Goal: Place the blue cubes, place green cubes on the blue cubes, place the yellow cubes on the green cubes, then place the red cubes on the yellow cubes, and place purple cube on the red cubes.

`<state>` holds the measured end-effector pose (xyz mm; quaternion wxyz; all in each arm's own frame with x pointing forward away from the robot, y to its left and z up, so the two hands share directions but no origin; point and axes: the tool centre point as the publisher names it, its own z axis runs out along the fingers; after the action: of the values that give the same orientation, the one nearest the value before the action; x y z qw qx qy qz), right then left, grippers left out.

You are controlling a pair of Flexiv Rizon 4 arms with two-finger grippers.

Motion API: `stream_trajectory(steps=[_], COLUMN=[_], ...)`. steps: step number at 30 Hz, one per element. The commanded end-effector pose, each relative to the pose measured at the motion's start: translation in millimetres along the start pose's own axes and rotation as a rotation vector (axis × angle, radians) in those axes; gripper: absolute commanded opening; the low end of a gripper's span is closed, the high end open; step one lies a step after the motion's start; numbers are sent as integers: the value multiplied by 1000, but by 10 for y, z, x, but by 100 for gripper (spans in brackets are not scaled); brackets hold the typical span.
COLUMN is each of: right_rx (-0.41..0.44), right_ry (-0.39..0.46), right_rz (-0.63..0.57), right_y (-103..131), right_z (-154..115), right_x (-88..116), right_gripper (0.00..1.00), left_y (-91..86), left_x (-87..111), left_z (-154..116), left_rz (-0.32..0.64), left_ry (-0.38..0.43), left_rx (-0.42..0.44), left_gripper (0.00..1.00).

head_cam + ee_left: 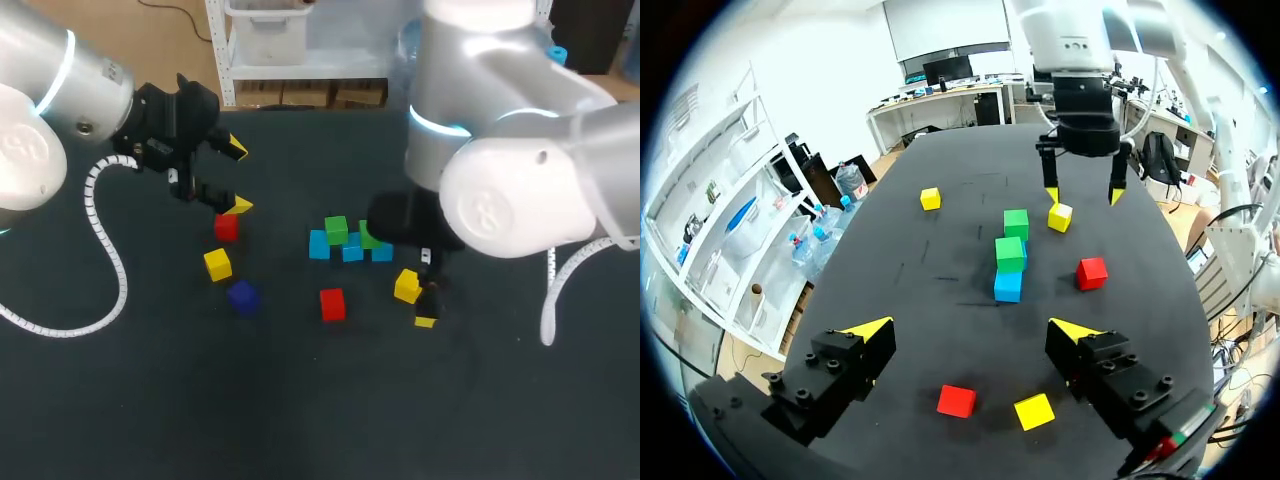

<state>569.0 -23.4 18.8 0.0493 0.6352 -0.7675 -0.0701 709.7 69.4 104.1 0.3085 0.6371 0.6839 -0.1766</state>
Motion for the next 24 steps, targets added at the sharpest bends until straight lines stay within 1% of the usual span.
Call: stream_trajectory(steps=[1,14,24], right_rx=[-2,23,13], right_ry=[8,1,10], right_rz=[7,14,3], right_y=[-34,-72,-108], right_z=[23,-44,-10], right_x=[-7,-12,-38], right_gripper=[100,100,100], left_y=[-8,-8,-8], left_x=[19,19,19], left_z=[-4,-4,-4], left_rz=[3,3,3], left_ry=[-7,-7,-7], left_rx=[-2,-2,-2], left_gripper=[100,100,100])
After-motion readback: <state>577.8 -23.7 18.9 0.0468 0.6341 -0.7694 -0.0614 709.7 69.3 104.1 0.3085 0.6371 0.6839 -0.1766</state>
